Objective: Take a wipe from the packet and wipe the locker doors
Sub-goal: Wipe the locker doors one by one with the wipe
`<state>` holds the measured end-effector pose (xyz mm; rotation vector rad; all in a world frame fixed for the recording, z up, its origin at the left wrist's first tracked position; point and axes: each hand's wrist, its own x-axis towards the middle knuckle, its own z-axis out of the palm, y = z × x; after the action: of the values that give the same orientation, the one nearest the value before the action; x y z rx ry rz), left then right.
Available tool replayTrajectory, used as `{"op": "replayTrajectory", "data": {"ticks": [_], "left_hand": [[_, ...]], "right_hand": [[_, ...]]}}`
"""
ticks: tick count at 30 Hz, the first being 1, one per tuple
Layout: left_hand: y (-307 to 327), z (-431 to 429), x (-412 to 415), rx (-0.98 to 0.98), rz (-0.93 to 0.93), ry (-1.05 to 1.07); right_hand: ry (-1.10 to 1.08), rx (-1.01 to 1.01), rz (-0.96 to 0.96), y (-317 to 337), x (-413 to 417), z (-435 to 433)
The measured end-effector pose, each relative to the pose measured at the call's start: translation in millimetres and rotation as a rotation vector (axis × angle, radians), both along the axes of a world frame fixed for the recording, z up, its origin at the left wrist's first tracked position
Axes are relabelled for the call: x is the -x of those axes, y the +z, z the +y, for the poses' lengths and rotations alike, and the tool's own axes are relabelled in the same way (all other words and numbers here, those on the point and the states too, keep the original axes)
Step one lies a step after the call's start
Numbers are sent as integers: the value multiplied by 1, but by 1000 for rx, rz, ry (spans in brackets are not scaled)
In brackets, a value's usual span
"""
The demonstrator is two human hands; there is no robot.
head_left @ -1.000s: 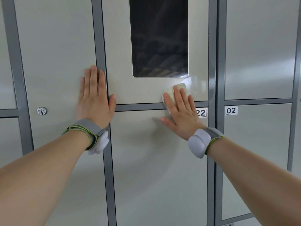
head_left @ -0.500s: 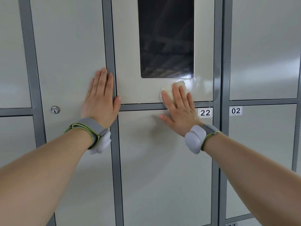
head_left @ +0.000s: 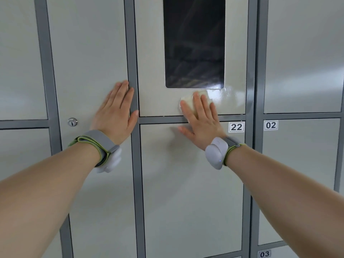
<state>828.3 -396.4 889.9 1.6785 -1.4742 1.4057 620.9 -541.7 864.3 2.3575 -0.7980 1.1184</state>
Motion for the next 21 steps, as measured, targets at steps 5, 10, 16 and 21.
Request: {"op": "replayTrajectory", "data": {"ticks": [5, 10, 16, 21], "left_hand": [[-3, 19, -19, 65, -13, 87], [-14, 33, -41, 101, 53, 154], [-25, 26, -45, 104, 89, 160], [-26, 21, -49, 151, 53, 163]], "right_hand": [[-48, -95, -115, 18, -11, 6], [40, -8, -42, 2, -23, 8], [44, 73, 5, 9, -27, 16], [26, 27, -95, 22, -46, 22]]}}
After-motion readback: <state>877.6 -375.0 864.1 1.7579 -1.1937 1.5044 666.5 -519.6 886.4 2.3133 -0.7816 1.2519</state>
